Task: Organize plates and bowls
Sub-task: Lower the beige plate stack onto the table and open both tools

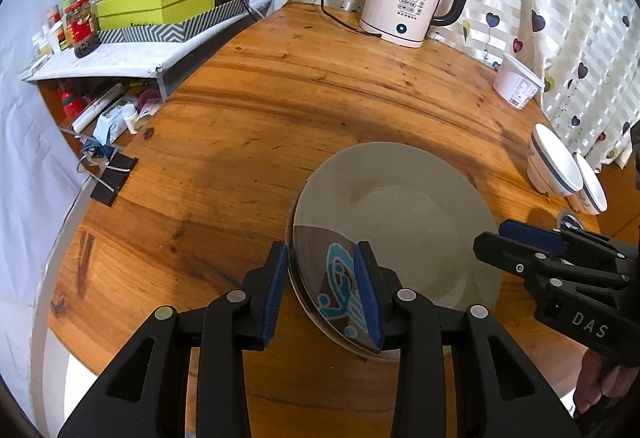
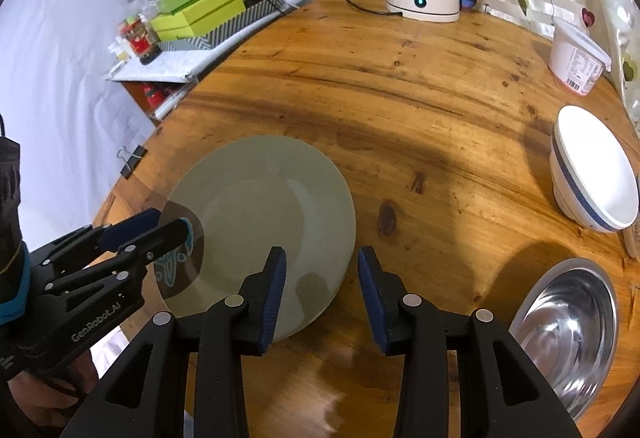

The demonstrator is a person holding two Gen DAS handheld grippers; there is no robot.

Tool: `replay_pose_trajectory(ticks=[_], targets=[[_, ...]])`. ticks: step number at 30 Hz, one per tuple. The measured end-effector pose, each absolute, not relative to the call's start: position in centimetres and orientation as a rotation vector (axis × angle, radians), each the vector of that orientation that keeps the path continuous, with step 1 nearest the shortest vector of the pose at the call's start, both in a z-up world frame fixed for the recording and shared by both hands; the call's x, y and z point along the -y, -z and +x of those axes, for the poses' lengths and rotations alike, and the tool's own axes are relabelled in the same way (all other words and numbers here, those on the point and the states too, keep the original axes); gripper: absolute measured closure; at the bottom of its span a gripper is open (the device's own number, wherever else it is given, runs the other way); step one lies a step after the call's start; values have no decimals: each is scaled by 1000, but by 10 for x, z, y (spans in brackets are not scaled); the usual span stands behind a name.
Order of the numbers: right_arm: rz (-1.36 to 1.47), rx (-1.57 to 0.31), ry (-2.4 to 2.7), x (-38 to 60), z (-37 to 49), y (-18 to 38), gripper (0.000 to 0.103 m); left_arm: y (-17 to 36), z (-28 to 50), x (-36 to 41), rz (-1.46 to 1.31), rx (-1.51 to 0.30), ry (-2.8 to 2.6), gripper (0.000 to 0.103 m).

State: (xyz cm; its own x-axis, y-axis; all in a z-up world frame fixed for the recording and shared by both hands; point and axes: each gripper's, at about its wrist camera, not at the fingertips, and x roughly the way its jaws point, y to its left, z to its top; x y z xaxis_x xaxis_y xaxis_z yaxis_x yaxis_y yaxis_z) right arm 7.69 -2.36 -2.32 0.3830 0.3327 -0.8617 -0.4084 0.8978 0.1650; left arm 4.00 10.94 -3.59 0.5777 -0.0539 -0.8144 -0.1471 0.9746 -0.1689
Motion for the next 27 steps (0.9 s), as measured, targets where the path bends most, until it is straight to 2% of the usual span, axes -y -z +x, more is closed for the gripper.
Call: replay_pose_trajectory(ticks=[23,27], targets=[[-77,-1056,-485,29,72,16,68,30,36,-110,-243,-938,-47,67],[-71,-1044,-491,35,69,11,63,23,36,-109,-238,-923,-45,67]])
